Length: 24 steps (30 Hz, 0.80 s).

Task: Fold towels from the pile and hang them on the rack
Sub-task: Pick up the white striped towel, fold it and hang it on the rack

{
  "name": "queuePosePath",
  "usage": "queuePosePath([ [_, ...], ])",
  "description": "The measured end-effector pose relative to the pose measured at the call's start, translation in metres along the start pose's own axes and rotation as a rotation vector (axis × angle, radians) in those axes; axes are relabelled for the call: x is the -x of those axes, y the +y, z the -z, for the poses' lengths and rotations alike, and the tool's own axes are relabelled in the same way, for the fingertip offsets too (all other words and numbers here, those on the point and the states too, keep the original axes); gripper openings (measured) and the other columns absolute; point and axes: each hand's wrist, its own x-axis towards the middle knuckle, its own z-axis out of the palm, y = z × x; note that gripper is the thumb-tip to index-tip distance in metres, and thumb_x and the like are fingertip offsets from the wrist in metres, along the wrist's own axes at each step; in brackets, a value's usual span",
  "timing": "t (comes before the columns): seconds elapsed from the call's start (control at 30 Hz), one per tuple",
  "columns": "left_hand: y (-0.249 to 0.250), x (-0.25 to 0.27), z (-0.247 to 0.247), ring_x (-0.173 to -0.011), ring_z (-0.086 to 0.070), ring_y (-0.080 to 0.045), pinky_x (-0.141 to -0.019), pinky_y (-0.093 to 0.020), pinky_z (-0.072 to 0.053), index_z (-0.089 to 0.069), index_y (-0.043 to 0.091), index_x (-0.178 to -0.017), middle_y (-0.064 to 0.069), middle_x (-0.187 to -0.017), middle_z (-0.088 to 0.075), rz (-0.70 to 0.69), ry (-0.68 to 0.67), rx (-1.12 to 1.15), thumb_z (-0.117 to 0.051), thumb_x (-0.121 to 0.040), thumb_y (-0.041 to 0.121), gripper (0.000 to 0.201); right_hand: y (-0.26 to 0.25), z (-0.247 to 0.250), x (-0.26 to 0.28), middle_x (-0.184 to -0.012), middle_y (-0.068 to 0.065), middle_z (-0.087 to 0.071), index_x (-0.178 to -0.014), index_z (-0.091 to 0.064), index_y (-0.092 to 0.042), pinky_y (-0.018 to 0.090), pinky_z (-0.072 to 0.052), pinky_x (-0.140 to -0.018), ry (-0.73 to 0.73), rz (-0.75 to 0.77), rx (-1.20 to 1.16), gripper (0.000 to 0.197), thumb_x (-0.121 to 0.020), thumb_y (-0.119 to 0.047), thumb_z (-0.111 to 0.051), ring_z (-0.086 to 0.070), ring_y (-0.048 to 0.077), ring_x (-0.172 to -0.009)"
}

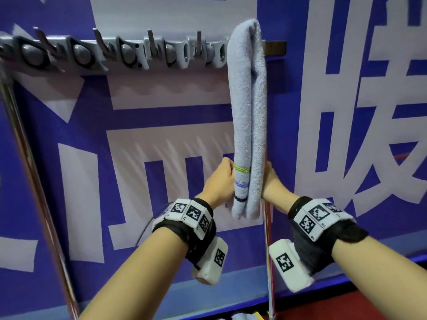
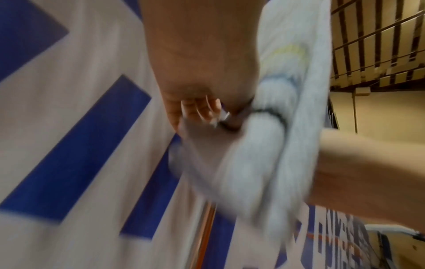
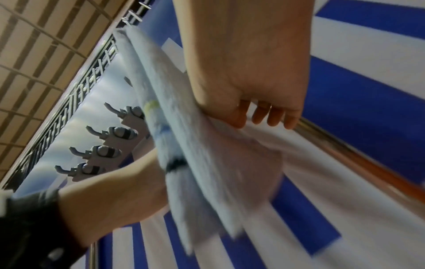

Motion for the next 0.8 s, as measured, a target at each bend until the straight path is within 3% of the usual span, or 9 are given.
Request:
queuePosePath([
  [0.07, 0.018, -0.009, 0.027, -0.067, -0.049, -0.016, -0.065, -0.036, -0.048, -0.047, 0.019, -0.079, 0.000, -0.080, -0.056, -0.006, 0.030, 0.147, -0.052, -0.087, 0.040, 0.023, -0.013, 0.020, -0.013, -0.111, 0.008, -0.048, -0.118, -0.044, -0.008, 0.032, -0.043, -0.089, 0.061, 0.008, -0.020, 0.024, -0.093, -0.009, -0.044, -0.049, 0.020, -0.101],
  [0.13, 0.052, -0.013, 0.062, -0.086, -0.051, -0.015, -0.076, -0.031, -0.043, -0.051, 0.013, -0.099, -0.002, -0.100, -0.055, -0.022, 0.141, 0.261, -0.047, -0.093, 0.025, 0.013, -0.040, 0.048, -0.024, -0.117, 0.007, -0.053, -0.124, -0.044, -0.008, 0.027, -0.041, -0.082, 0.118, 0.063, -0.113, 0.031, -0.093, -0.006, -0.045, -0.050, 0.019, -0.102],
  [0.17, 0.068, -0.015, 0.078, -0.093, -0.051, -0.014, -0.081, -0.029, -0.042, -0.051, 0.011, -0.107, -0.001, -0.106, -0.054, -0.048, 0.191, 0.319, -0.044, -0.095, 0.021, 0.018, -0.057, 0.061, -0.029, -0.120, 0.008, -0.055, -0.125, -0.046, -0.010, 0.030, -0.043, -0.083, 0.143, 0.100, -0.160, 0.033, -0.092, -0.007, -0.045, -0.052, 0.019, -0.104],
  [0.27, 0.107, -0.021, 0.110, -0.099, -0.050, -0.012, -0.089, -0.032, -0.042, -0.054, 0.011, -0.112, 0.006, -0.106, -0.053, -0.137, 0.249, 0.440, -0.041, -0.096, 0.020, 0.022, -0.106, 0.085, -0.040, -0.123, 0.011, -0.058, -0.126, -0.050, -0.012, 0.035, -0.044, -0.093, 0.176, 0.208, -0.275, 0.035, -0.091, -0.010, -0.045, -0.054, 0.020, -0.105],
  [0.47, 0.147, -0.030, 0.136, -0.109, -0.055, -0.017, -0.096, -0.033, -0.044, -0.053, 0.009, -0.123, -0.007, -0.123, -0.058, -0.215, 0.259, 0.479, -0.051, -0.088, 0.025, 0.038, -0.166, 0.107, -0.035, -0.121, 0.006, -0.060, -0.130, -0.049, -0.011, 0.032, -0.048, -0.096, 0.116, 0.388, -0.162, 0.048, -0.084, -0.019, -0.057, -0.057, 0.018, -0.110],
  [0.53, 0.155, -0.031, 0.138, -0.104, -0.058, -0.015, -0.091, -0.031, -0.048, -0.051, 0.006, -0.125, -0.008, -0.120, -0.060, -0.204, 0.191, 0.463, -0.053, -0.077, 0.028, 0.053, -0.169, 0.107, -0.030, -0.121, 0.007, -0.059, -0.133, -0.044, -0.012, 0.033, -0.049, -0.093, 0.063, 0.417, -0.053, 0.057, -0.080, -0.016, -0.064, -0.058, 0.018, -0.108],
  [0.63, 0.165, -0.034, 0.138, -0.087, -0.065, -0.015, -0.070, -0.027, -0.052, -0.053, 0.002, -0.121, -0.007, -0.102, -0.066, -0.228, 0.124, 0.410, -0.052, -0.065, 0.026, 0.060, -0.169, 0.105, -0.026, -0.122, 0.010, -0.056, -0.137, -0.034, -0.014, 0.029, -0.046, -0.081, 0.094, 0.446, 0.110, 0.065, -0.078, -0.008, -0.062, -0.056, 0.023, -0.109],
  [0.73, 0.175, -0.032, 0.137, -0.079, -0.061, -0.013, -0.064, -0.023, -0.047, -0.054, 0.001, -0.114, -0.002, -0.088, -0.062, -0.219, 0.161, 0.269, -0.050, -0.062, 0.024, 0.058, -0.168, 0.105, -0.028, -0.115, 0.011, -0.059, -0.130, -0.042, -0.009, 0.023, -0.038, -0.072, 0.183, 0.450, 0.106, 0.046, -0.085, -0.007, -0.052, -0.056, 0.025, -0.102],
  [0.8, 0.179, -0.032, 0.138, -0.080, -0.053, -0.014, -0.058, -0.021, -0.038, -0.054, 0.002, -0.112, 0.001, -0.086, -0.057, -0.243, 0.190, 0.119, -0.048, -0.069, 0.019, 0.047, -0.168, 0.107, -0.032, -0.101, 0.008, -0.059, -0.113, -0.053, -0.006, 0.022, -0.035, -0.068, 0.250, 0.447, 0.101, 0.026, -0.089, -0.010, -0.045, -0.052, 0.022, -0.090],
])
